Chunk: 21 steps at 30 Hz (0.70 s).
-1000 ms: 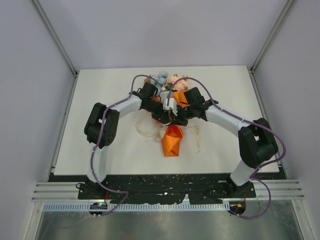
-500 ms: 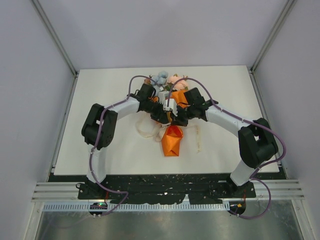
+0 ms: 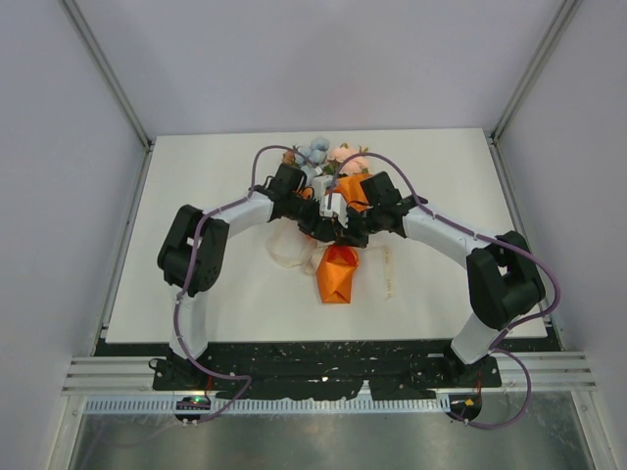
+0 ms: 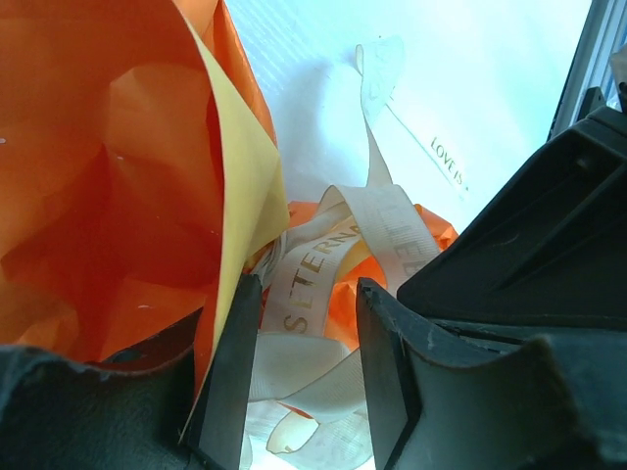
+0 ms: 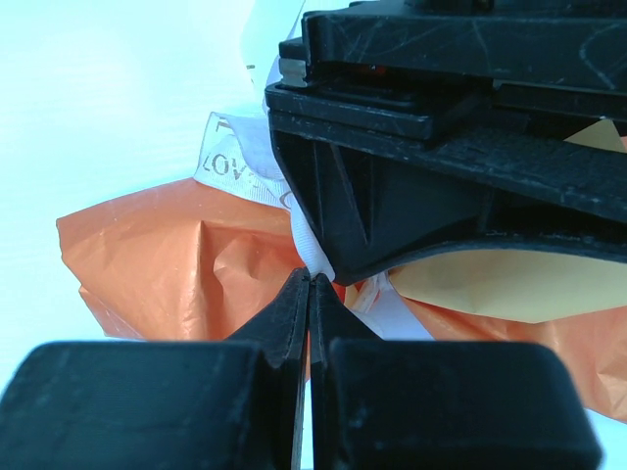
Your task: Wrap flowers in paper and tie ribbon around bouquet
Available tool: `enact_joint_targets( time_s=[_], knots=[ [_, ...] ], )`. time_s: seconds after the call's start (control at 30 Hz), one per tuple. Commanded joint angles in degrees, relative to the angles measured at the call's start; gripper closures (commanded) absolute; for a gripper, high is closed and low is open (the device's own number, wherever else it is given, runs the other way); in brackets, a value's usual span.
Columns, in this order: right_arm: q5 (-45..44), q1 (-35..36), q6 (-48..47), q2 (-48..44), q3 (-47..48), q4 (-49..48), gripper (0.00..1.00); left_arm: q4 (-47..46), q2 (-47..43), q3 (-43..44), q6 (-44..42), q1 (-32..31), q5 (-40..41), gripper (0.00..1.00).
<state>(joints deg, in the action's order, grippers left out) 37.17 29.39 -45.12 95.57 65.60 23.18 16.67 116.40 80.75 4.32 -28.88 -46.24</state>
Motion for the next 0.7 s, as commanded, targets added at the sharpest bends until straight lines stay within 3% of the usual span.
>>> enact_joint_targets(
  time_s=[0.0, 0.17, 0.3, 0.43, 0.67],
  knots=[
    [1.2, -0.5, -0.4, -1.8, 0.0, -0.9, 0.95, -0.9, -0.7, 0.6, -2.2, -0.8, 2.7, 0.52],
    [1.2, -0.6, -0.3, -1.6, 0.1, -0.9, 0.95, 1.7, 0.1, 0.6, -5.8, -1.6, 5.4, 0.56],
    [0.9, -0.7, -0.5, -1.4, 0.2, -0.9, 0.95, 2.9, -0.1, 1.0, -5.6, -1.6, 5.4, 0.82],
    [0.7, -1.1, -0.8, -1.4, 0.1, -0.9, 0.95, -0.7, -2.9, -0.8, -2.1, -1.2, 1.3, 1.0],
    [0.7, -1.6, -1.5, -2.3, -0.4, -0.2, 0.95, -11.2, -6.3, -2.4, 8.9, 0.3, -3.9, 1.0]
  ],
)
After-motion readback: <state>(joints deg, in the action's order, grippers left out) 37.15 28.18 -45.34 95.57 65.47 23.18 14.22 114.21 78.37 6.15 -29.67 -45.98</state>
